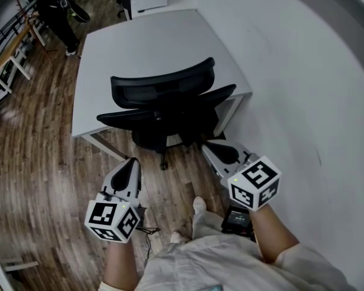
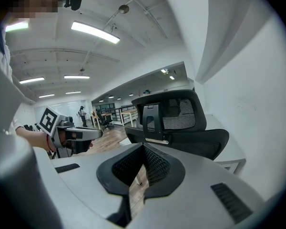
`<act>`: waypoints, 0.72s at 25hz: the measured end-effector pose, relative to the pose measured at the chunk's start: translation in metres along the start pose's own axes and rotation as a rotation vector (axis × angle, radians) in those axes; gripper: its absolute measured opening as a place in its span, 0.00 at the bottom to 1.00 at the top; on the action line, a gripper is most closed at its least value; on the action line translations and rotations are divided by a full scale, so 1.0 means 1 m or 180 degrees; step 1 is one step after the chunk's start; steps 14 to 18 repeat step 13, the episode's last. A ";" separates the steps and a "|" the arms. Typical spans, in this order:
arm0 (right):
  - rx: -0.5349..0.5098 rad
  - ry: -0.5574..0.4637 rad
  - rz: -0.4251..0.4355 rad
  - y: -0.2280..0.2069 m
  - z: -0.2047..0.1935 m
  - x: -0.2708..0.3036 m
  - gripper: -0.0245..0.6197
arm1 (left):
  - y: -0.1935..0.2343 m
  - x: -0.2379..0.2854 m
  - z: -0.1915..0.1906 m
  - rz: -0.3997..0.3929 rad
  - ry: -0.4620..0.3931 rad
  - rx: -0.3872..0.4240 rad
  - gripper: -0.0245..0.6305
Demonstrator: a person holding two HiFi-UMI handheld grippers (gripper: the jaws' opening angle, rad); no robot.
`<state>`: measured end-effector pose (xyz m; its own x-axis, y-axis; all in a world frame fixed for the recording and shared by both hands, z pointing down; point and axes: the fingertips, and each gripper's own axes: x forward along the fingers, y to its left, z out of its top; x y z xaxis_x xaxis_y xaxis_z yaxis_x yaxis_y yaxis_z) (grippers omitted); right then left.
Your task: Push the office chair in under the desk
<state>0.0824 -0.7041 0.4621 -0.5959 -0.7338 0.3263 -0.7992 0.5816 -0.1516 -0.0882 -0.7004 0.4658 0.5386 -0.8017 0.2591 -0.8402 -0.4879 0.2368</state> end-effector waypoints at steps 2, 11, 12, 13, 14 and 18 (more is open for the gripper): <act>0.0005 0.0002 0.0001 -0.001 -0.001 -0.001 0.09 | -0.001 0.000 0.000 -0.0004 0.0003 0.0005 0.04; 0.0003 0.0002 0.0016 -0.007 0.002 -0.001 0.09 | -0.005 0.008 0.005 -0.0013 0.0010 0.0012 0.04; -0.0001 0.0004 0.0019 -0.008 0.003 -0.001 0.09 | -0.005 0.009 0.007 -0.0009 0.0016 0.0011 0.04; -0.0004 0.0005 0.0022 -0.008 0.005 -0.002 0.09 | -0.006 0.009 0.008 -0.0005 0.0023 0.0010 0.04; -0.0004 0.0005 0.0022 -0.008 0.005 -0.002 0.09 | -0.006 0.009 0.008 -0.0005 0.0023 0.0010 0.04; -0.0004 0.0005 0.0022 -0.008 0.005 -0.002 0.09 | -0.006 0.009 0.008 -0.0005 0.0023 0.0010 0.04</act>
